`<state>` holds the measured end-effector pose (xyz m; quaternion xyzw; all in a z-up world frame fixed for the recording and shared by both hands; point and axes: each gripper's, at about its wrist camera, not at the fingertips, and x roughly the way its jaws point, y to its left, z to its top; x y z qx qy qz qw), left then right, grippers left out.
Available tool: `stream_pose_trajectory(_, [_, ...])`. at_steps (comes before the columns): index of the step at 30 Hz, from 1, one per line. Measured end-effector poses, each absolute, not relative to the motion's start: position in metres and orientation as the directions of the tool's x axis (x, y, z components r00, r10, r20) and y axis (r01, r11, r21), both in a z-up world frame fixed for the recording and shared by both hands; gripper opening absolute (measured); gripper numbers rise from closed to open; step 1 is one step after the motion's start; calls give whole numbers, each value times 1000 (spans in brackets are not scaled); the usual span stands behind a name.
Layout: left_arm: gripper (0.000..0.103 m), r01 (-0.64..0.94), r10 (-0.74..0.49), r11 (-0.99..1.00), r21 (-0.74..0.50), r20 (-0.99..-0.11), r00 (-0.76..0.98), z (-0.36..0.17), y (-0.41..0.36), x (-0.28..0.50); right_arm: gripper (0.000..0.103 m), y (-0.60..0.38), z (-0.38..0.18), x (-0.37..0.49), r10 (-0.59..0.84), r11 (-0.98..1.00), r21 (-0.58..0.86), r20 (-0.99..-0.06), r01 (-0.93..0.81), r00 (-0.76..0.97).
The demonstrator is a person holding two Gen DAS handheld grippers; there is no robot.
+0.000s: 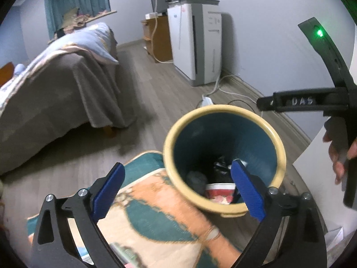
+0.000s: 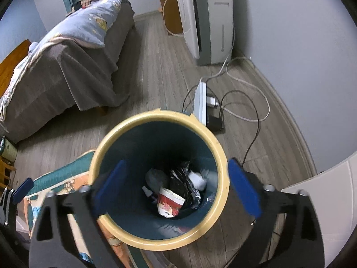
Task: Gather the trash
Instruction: 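Move both grippers back over the cushion, then grasp the blue glove with the right gripper while the left grasps the COLTALIN box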
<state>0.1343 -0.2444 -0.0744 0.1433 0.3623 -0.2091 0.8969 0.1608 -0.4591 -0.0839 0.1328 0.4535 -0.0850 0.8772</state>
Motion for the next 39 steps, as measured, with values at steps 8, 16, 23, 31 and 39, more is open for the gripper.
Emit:
stream_pose_trajectory(8, [97,427,-248,896,119,-665,704,-33,-196,100,97,-434,-57,140,-53,965,112,-800,237,598])
stream_pose_trajectory(16, [97,372,-233,924,88,-642,730,-4,-133,58,97,-378,-38,114,-35,987,70,-787,146,615])
stream_pose_trajectory(23, [98,257,-114,955,147,-618,778,-10,-70,29,97,-312,-57,91,33,995,81,-834,63,551])
stream_pose_trajectory(31, [98,181,-59,975,129,-634,771,-20,-25,27,97,-254,-103,69,84,991,121,-886,53,456])
stream_pose_trajectory(39, [98,171,-54,978,116,-657,752,-27,-9,27,97,-223,-147,64,36,999,38,-941,1,335])
